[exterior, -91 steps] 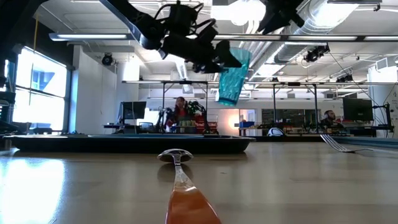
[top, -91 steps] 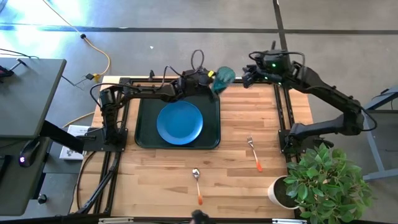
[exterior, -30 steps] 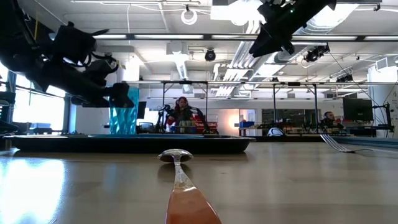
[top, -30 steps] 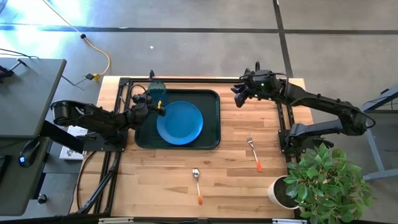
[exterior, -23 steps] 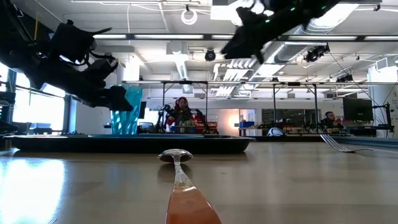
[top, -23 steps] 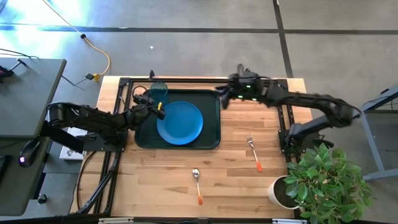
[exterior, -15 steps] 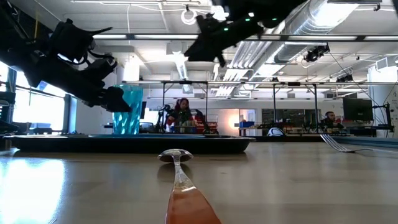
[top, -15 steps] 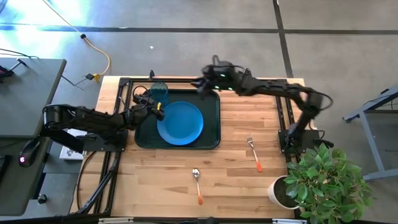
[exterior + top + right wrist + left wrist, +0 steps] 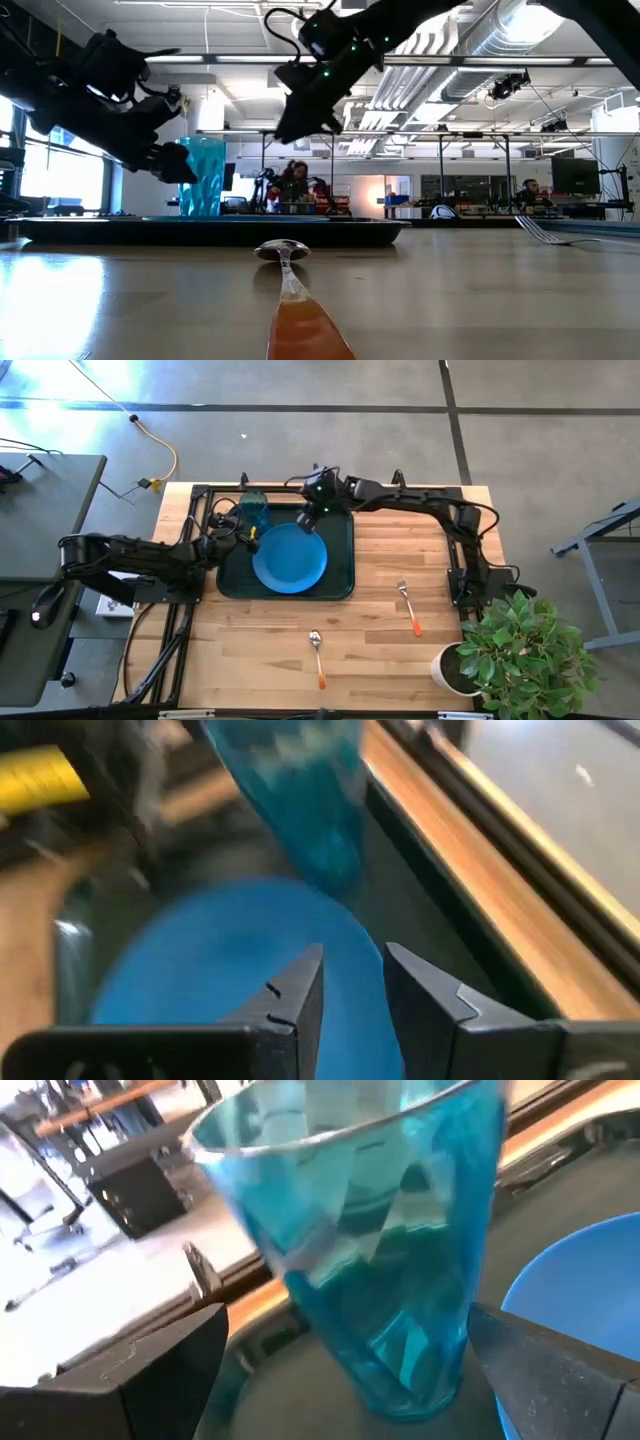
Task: Pick and place plate/cup/fork/spoon on tray
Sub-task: Put the orange fork on the black tray to the right of the blue plate
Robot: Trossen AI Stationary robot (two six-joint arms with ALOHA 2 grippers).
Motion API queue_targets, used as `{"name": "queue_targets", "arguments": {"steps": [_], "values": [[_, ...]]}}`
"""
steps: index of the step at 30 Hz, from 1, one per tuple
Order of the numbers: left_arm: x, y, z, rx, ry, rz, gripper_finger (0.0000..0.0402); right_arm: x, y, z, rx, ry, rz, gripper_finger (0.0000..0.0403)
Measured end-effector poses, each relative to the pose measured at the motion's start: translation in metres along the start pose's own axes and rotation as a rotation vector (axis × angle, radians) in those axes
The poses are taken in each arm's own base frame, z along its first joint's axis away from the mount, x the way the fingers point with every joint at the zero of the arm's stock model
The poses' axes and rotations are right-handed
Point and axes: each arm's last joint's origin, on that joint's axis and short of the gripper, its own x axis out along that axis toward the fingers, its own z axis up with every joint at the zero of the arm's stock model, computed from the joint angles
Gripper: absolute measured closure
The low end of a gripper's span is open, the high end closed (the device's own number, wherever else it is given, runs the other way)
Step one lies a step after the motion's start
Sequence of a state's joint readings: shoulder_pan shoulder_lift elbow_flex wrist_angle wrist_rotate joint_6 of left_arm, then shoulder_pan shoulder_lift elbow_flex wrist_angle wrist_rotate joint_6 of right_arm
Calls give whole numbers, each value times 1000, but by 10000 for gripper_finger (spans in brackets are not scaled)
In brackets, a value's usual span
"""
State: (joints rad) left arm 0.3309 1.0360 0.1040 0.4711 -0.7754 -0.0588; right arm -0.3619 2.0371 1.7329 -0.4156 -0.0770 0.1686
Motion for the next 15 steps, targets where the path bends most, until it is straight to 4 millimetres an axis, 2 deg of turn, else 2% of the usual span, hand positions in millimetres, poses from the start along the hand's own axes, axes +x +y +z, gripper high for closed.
{"name": "queue_targets", "arguments": {"steps": [3, 9, 12, 15], "values": [[-2, 1, -3, -18, 34, -9, 2, -13, 11, -7, -31, 74, -114, 304], [-5, 5, -9, -33, 90, -4, 2, -36, 35, -16, -121, 116, -392, 304], [-6, 6, -7, -48, 79, -1, 2, -55, 36, -19, -135, 160, -524, 304], [-7, 5, -7, -64, 77, -12, 2, -70, 32, -27, -111, 188, -582, 308]]}}
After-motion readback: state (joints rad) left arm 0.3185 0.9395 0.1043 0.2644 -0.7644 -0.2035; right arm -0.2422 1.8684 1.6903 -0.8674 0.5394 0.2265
